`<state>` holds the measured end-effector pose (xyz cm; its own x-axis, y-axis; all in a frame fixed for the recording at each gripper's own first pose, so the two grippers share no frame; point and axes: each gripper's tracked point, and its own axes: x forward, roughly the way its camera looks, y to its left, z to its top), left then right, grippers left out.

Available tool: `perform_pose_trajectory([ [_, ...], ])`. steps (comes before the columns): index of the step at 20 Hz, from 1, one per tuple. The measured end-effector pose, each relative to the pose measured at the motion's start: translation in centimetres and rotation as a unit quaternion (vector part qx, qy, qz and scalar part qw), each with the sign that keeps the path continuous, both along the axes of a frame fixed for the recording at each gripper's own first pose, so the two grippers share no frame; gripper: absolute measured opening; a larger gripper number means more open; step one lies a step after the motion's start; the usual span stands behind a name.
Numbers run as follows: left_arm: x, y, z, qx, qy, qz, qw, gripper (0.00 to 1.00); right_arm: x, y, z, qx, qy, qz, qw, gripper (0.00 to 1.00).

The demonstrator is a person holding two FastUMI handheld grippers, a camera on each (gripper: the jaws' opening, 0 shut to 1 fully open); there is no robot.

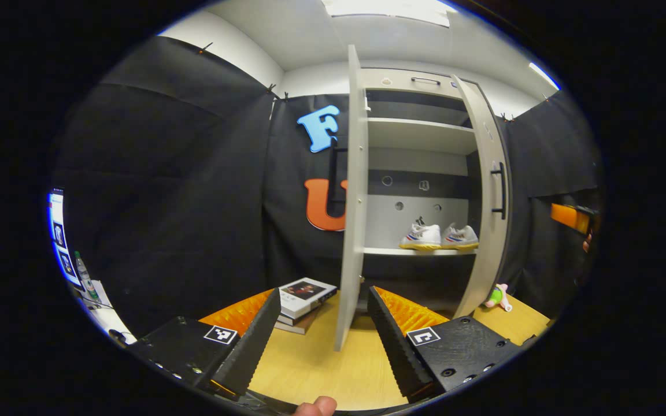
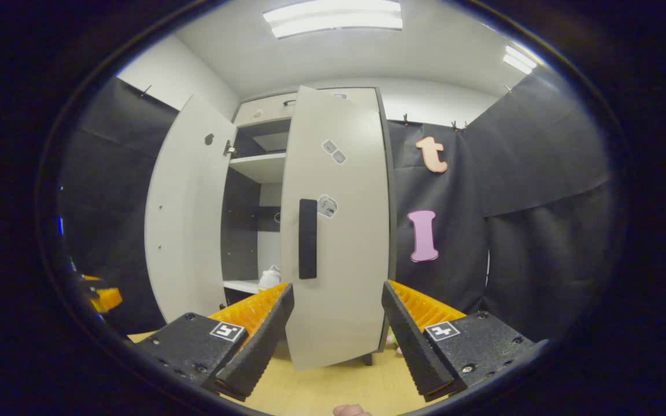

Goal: Grab one shoe with the right hand and put it into the shoe cabinet, grab the other shoe with the left hand and put it into the shoe cabinet; then close the right door with the right hand and the left door with the left hand.

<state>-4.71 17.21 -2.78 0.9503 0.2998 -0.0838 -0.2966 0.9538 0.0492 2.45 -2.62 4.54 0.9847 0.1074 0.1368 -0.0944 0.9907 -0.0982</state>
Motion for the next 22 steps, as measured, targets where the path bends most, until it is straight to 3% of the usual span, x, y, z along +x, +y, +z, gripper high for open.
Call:
perform_pose_trajectory([
  [4, 4.6, 7.0, 3.9, 0.014, -0.014, 0.030, 0.999, 0.91, -2.9, 0.0, -2.5, -0.007, 0.028, 0.010, 1.000, 0.99],
  [8, 9.8, 9.6, 5.7, -0.009, -0.010, 0.021, 1.000, 0.91, -3.6, -1.2, -3.1, -0.002, 0.037, -0.008, 0.999, 0.99],
  [14, 15.2, 9.3, 5.1, -0.015, 0.005, -0.009, 1.000, 0.91, -4.2, -3.9, -2.1, 0.003, 0.026, -0.048, 0.999, 0.99],
  [17, 15.7, 8.9, 5.3, 0.002, 0.002, -0.011, 1.000, 0.89, -4.1, -5.0, -2.2, 0.014, 0.025, -0.063, 0.998, 0.99],
  [22, 15.4, 7.3, 5.2, -0.013, 0.003, -0.030, 0.999, 0.90, -3.5, -5.1, -2.5, 0.025, 0.029, -0.066, 0.997, 0.99],
])
